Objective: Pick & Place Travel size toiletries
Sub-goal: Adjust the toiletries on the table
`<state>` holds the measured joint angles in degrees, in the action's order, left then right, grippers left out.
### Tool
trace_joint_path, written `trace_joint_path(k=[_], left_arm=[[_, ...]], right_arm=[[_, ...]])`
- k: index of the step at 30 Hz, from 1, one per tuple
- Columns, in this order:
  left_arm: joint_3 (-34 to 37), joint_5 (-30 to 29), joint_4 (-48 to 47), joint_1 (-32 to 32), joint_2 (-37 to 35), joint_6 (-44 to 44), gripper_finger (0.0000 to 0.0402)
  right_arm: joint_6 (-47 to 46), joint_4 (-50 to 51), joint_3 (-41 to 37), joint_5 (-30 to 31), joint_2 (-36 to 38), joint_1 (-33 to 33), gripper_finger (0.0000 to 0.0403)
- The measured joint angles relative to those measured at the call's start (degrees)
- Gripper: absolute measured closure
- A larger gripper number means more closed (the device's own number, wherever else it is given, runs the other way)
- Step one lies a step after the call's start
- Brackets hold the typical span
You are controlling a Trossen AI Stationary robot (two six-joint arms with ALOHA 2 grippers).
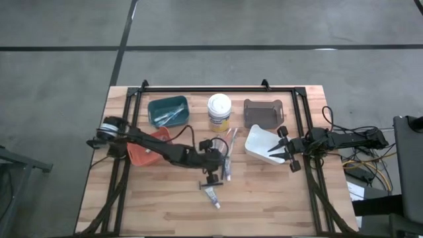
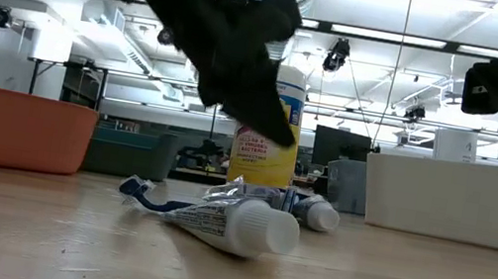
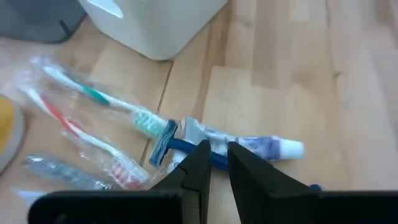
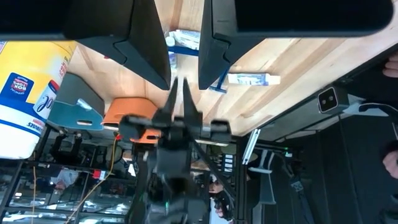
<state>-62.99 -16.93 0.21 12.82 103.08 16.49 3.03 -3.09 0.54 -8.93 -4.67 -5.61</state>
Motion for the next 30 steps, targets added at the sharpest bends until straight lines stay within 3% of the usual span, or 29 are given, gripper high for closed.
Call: trace_joint_path(k=[7, 11, 17, 22, 30], left_arm=[[0.5, -1.6, -16.1, 0.0, -6.9, 7.6, 0.0345], [0.7, -4.2, -21.1, -0.1, -6.9, 11.3, 0.0345], [2.5, -4.3, -21.3, -1.2, -2.5, 14.0, 0.0345], [2.7, -9.1, -20.8, -2.5, 0.4, 15.1, 0.0345], [2.7, -9.1, -4.4, -4.7, 4.2, 10.0, 0.0345]], right_arm=[[0.0, 0.0, 0.0, 0.0, 0.0, 0.0, 0.0335], [0.0, 0.0, 0.0, 0.0, 0.0, 0.0, 0.033], [0.0, 0.0, 0.0, 0.0, 0.0, 0.0, 0.0321], [0.0, 0.0, 0.0, 0.0, 0.0, 0.0, 0.0323], [0.0, -0.1, 0.0, 0.0, 0.0, 0.0, 0.0335]])
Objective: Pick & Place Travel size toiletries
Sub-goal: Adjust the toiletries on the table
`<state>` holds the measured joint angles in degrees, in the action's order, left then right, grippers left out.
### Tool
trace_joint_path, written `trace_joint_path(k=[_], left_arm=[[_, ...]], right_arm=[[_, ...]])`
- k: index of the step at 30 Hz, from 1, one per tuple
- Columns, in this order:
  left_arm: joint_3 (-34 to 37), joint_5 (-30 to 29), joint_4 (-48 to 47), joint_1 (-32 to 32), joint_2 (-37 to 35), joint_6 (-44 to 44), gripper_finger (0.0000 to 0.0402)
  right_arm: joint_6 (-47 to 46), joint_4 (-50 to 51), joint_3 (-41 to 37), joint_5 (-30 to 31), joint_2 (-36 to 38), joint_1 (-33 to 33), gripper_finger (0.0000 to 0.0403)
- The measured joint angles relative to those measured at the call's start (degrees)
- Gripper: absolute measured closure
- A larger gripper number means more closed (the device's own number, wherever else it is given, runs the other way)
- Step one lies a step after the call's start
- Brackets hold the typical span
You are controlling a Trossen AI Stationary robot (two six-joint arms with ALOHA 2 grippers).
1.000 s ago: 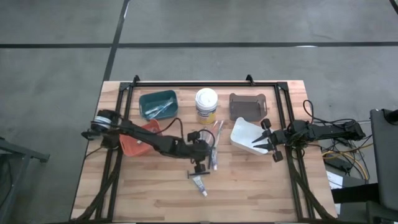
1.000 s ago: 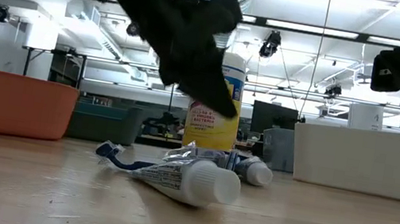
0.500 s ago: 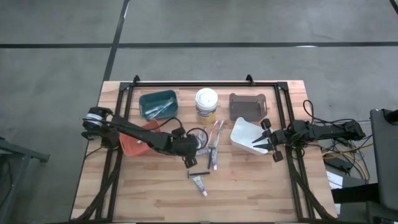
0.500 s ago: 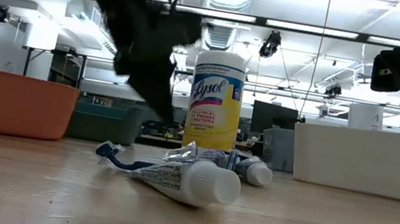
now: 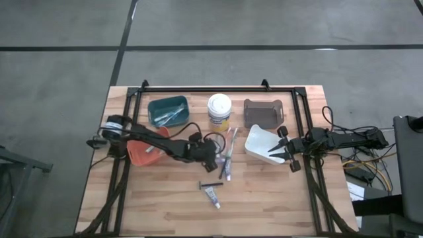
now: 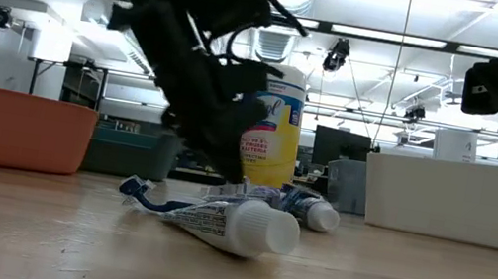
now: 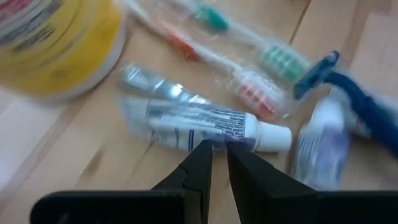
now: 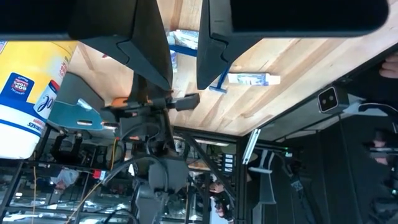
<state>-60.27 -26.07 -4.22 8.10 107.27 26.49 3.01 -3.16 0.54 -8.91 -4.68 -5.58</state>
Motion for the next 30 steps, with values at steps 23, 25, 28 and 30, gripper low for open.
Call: trace_joint_path(k=[23, 25, 28, 30], left_arm=[[6.4, 11.7, 12.7, 7.0, -14.6, -16.6, 0.0345], [7.8, 14.8, 10.8, 9.4, -16.3, -16.4, 0.0345], [9.5, 17.2, 9.0, 13.6, -17.5, -14.5, 0.0345], [10.6, 18.5, 9.1, 16.2, -17.4, -13.4, 0.0345]], right_arm=[[0.0, 0.0, 0.0, 0.0, 0.0, 0.0, 0.0327], [0.0, 0.0, 0.0, 0.0, 0.0, 0.0, 0.033], [0.0, -0.1, 0.0, 0.0, -0.1, 0.0, 0.0334], [0.0, 0.0, 0.0, 0.0, 0.0, 0.0, 0.0335]])
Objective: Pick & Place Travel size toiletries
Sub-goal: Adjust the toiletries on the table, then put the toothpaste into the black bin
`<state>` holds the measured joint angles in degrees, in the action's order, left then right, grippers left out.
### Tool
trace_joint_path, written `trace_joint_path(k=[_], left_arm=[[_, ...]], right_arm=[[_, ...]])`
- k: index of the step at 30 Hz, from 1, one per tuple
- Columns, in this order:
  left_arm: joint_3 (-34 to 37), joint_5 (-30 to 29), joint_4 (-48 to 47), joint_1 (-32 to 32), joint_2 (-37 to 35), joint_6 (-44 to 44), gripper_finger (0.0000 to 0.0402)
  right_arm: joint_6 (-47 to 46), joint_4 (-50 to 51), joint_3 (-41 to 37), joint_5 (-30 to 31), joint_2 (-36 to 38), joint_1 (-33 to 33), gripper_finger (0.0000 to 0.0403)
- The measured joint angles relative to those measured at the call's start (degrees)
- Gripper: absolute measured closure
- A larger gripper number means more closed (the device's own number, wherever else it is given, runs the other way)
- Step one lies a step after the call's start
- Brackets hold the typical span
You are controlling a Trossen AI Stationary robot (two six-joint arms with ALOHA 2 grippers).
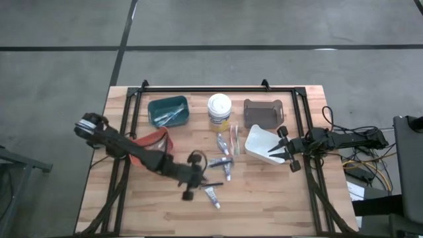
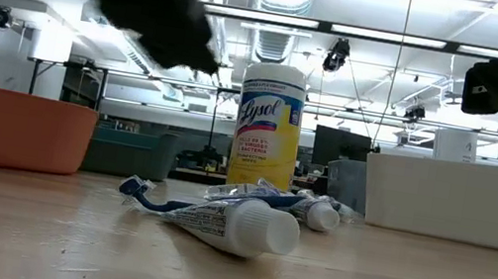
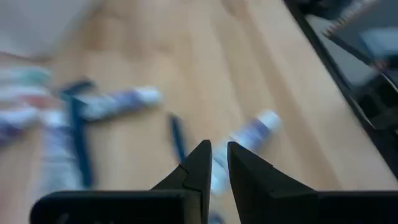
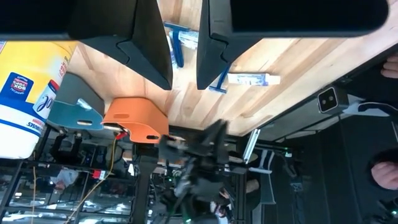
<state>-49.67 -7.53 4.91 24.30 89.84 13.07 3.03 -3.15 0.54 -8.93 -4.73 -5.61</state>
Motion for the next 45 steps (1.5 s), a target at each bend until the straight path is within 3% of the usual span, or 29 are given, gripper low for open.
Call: trace_joint_path(k=[5, 12, 23, 26, 35, 39, 45], left_arm=[[1.8, 1.2, -0.1, 4.5, 1.8, 2.5, 0.0348], [1.8, 6.5, 5.5, 4.6, 7.6, 4.5, 0.0384], [-7.3, 8.9, 5.2, 1.5, 20.0, 0.4, 0.0397], [-9.1, 7.4, 5.8, -0.8, 21.8, 0.2, 0.0397], [-10.3, -10.1, 6.7, -11.0, 22.7, 0.1, 0.0397], [-11.8, -10.0, 6.9, -14.8, 22.4, 0.2, 0.0395], [-13.5, -7.4, 7.1, -14.6, 17.5, -4.1, 0.0392]], right_arm=[[0.0, 0.0, 0.0, 0.0, 0.0, 0.0, 0.0329], [0.0, 0.0, 0.0, 0.0, 0.0, 0.0, 0.032], [0.0, 0.0, 0.0, 0.0, 0.1, 0.0, 0.0329], [0.0, 0.0, 0.0, 0.0, 0.0, 0.0, 0.0334], [0.0, -0.1, 0.0, 0.0, 0.0, 0.0, 0.0326], [0.0, -0.1, 0.0, 0.0, 0.0, 0.0, 0.0321], [0.0, -0.1, 0.0, 0.0, 0.1, 0.0, 0.0319]])
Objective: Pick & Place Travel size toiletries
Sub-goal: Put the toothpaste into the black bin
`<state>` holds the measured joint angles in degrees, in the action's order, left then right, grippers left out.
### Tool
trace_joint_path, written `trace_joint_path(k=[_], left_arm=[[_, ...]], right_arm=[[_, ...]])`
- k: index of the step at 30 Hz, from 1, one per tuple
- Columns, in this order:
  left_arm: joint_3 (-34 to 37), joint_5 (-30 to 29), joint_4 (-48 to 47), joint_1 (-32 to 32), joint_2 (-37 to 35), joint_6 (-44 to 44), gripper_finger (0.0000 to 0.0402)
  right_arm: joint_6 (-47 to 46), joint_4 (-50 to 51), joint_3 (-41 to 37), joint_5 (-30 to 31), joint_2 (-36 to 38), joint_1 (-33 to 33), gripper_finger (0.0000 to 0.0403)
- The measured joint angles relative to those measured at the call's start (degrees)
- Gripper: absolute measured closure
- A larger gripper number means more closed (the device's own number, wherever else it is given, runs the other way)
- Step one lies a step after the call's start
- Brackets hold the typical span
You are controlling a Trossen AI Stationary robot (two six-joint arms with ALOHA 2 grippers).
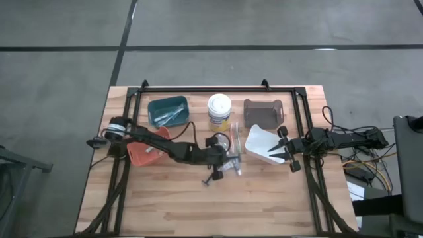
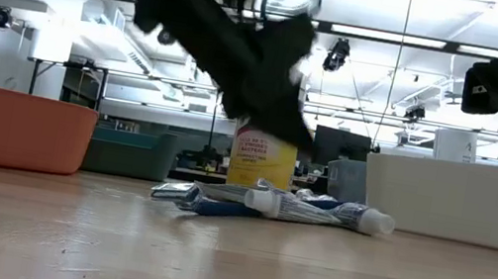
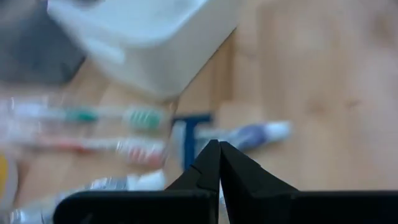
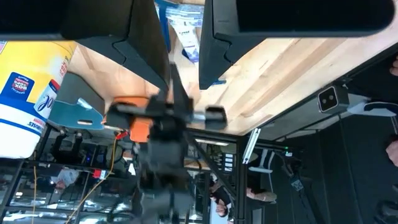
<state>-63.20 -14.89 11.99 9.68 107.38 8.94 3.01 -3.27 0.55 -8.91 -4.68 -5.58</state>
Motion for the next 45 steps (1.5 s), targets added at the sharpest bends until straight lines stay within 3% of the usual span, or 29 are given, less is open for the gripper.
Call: trace_joint_path(k=[6, 12, 27, 34, 42, 45], left_arm=[[2.9, 2.5, -0.1, 0.4, -8.7, -3.8, 0.0395], [11.1, 4.8, 4.0, 1.1, -18.4, -5.9, 0.0393], [45.4, 9.8, 30.7, 1.8, -48.2, -6.3, 0.0396], [55.0, 9.7, 30.5, 1.8, -61.0, -3.3, 0.0395], [62.2, 9.7, 30.2, 1.8, -73.1, -7.8, 0.0394], [62.6, 9.7, 24.4, 1.8, -78.1, -8.9, 0.0394]], right_arm=[[0.0, 0.1, 0.0, 0.0, -0.1, 0.0, 0.0329], [0.0, 0.3, 0.0, 0.0, -0.3, 0.0, 0.0335], [0.0, 1.4, 0.0, 0.0, -0.4, 0.0, 0.0318], [0.0, 1.4, 0.0, 0.0, -0.4, 0.0, 0.0327], [0.0, 1.4, 0.0, 0.0, -0.4, 0.0, 0.0334], [0.0, 1.3, 0.0, 0.0, -0.4, 0.0, 0.033]])
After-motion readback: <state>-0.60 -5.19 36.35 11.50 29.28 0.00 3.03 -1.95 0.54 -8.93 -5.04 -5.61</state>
